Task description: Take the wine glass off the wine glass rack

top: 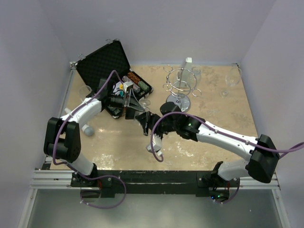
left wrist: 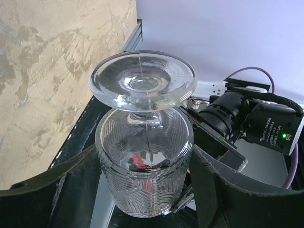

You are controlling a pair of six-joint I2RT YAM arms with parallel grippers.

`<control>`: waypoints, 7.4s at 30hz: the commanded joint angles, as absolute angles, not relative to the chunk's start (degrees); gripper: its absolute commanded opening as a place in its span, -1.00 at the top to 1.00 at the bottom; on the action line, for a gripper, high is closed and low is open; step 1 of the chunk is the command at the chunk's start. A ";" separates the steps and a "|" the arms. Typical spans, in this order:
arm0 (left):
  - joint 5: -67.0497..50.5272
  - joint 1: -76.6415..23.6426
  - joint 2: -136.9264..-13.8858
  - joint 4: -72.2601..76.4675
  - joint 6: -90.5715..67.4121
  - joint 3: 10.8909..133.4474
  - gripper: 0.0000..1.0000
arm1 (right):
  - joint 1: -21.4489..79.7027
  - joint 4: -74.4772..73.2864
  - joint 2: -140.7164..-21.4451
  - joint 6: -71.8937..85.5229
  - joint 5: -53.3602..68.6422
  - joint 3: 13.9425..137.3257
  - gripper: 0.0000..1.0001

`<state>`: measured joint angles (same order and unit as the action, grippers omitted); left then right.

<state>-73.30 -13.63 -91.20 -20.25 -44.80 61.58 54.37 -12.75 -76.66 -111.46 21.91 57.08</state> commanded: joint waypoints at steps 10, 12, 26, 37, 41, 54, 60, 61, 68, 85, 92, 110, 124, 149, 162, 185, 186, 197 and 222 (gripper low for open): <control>-70.67 -10.73 -91.32 -18.54 -43.07 68.46 -0.99 | 54.67 -9.85 -73.57 -100.03 20.83 56.16 0.58; -70.31 -10.11 -91.32 -19.07 -42.19 69.43 -1.00 | 54.67 -8.97 -73.21 -96.96 20.92 55.99 0.75; -59.77 -1.51 -89.39 -36.48 -14.68 97.53 -0.99 | 54.58 9.13 -76.37 -56.19 25.13 61.08 1.00; -63.64 20.82 -78.50 -8.89 -33.30 94.40 -1.00 | 55.63 33.30 -90.95 -18.05 26.11 69.86 1.00; -59.60 24.95 -74.10 -8.53 -31.83 93.43 -1.00 | 56.16 39.10 -97.19 -5.21 23.21 73.29 1.00; -54.50 25.58 -66.71 -9.30 -28.66 89.46 -1.00 | 59.24 44.03 -114.07 0.35 16.18 85.07 1.00; -51.25 25.58 -68.20 -19.40 -20.58 95.87 -1.00 | 59.24 47.37 -120.14 -3.08 16.17 88.32 1.00; -50.98 25.58 -68.64 -21.16 -19.26 97.11 -1.00 | 59.24 47.63 -121.19 -3.34 16.17 88.94 1.00; -50.98 25.66 -70.66 -24.00 -17.14 101.25 -1.00 | 59.24 49.65 -127.43 -5.36 11.78 92.63 1.00; -49.66 25.58 -71.81 -26.98 -15.03 103.53 -1.00 | 59.24 48.08 -136.05 -8.79 7.91 99.41 1.00; -49.83 25.58 -72.60 -27.07 -15.12 103.62 -1.00 | 59.24 47.37 -136.85 -8.96 7.30 100.54 0.71; -51.59 25.40 -72.51 -27.16 -16.00 103.18 -1.00 | 59.24 43.86 -135.97 -8.61 8.35 101.16 -0.27; -52.21 25.31 -72.07 -26.63 -16.87 103.45 -1.00 | 59.24 41.22 -134.21 -9.32 6.77 100.55 -0.85; -52.57 17.25 -73.82 -20.12 -15.84 96.32 -1.00 | 58.63 22.87 -101.54 -15.46 5.54 89.57 -0.97; -42.19 -7.55 -88.67 -26.02 4.38 102.65 -0.99 | 47.83 2.82 -72.70 -17.93 0.18 82.36 -0.94; -33.23 -17.84 -108.80 -22.68 6.06 108.89 -0.48 | 19.78 -19.51 -61.70 -15.82 4.21 78.41 -0.49; -32.70 -18.28 -109.68 -22.68 6.24 109.68 -0.49 | 19.60 -19.77 -61.96 -15.30 4.48 77.96 -0.49; -29.44 -19.34 -108.20 -23.99 6.41 110.31 -0.79 | 5.38 -19.17 -71.71 -12.92 15.53 82.18 -0.44; -37.89 -19.25 -91.67 -32.42 23.19 99.31 -0.87 | -12.74 -4.93 -93.06 -43.16 58.18 69.08 -0.88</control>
